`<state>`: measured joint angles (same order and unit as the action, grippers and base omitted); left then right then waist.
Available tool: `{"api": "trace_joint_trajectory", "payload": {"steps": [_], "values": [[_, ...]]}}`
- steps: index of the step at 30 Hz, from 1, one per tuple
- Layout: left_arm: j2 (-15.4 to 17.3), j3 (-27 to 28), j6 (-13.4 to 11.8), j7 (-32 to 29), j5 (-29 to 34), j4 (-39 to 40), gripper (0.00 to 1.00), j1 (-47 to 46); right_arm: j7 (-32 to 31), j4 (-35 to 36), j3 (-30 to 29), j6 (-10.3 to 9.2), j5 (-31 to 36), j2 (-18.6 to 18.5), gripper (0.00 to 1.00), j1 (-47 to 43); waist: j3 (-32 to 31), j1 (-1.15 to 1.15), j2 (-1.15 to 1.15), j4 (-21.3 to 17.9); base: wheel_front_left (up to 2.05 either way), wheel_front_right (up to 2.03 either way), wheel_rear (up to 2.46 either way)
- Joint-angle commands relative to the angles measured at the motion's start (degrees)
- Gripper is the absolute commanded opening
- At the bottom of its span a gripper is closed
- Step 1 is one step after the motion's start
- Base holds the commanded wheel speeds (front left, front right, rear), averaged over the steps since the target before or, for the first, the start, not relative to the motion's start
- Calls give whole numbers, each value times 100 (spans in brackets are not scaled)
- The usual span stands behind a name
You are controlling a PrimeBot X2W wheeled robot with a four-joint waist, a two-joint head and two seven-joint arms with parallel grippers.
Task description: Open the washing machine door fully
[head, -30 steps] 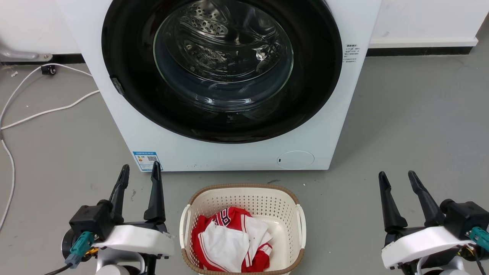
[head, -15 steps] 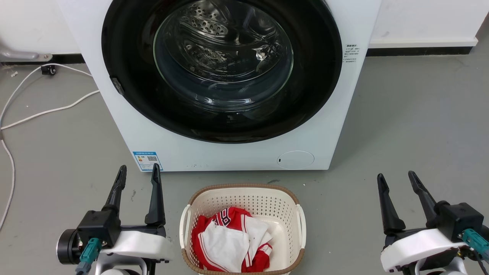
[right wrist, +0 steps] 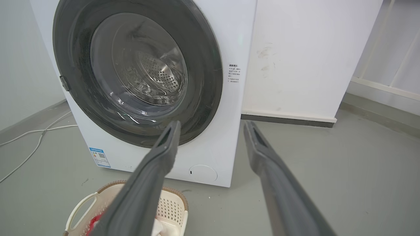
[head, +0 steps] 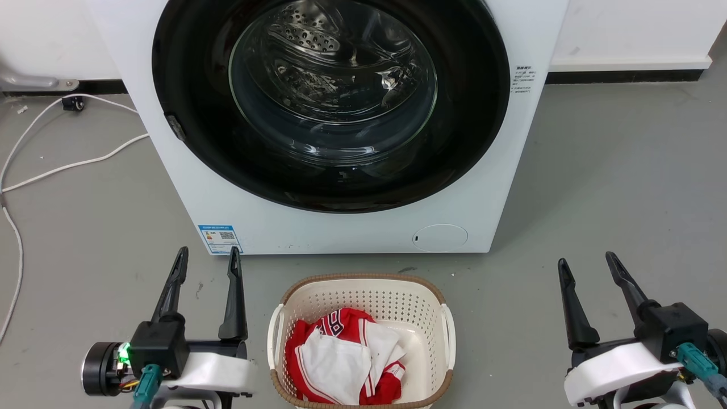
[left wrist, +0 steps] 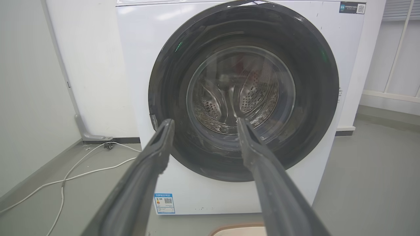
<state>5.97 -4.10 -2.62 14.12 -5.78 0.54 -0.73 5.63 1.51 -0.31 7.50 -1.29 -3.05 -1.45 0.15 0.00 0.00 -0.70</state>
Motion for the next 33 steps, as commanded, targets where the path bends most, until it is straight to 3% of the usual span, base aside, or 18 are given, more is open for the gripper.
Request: {"api": "trace_joint_trajectory", "payload": {"steps": [1,9,26,27,28,29,33], "values": [[-13,10,-37,39,124,43,100,54,42,41,13,-2,100,23,100,-50,1,0,0,-1,0,0,0],[-63,50,-21,120,409,54,100,108,93,68,28,-3,350,30,100,-77,7,0,0,-2,0,0,0],[-191,204,110,109,377,3,100,138,95,-31,24,-3,152,28,100,-37,17,0,0,5,0,0,0],[-194,210,120,109,379,2,100,139,99,-35,24,-3,145,28,82,-34,20,0,0,5,0,0,0],[-198,217,131,109,376,2,100,138,108,-37,25,-3,118,28,15,-31,22,0,0,5,0,0,0],[-200,225,137,109,372,4,100,139,123,-43,27,-3,92,28,0,-31,24,0,0,5,0,0,0],[-210,246,148,109,377,15,100,141,133,-52,32,-3,63,28,0,-35,28,0,0,7,0,0,0]]}}
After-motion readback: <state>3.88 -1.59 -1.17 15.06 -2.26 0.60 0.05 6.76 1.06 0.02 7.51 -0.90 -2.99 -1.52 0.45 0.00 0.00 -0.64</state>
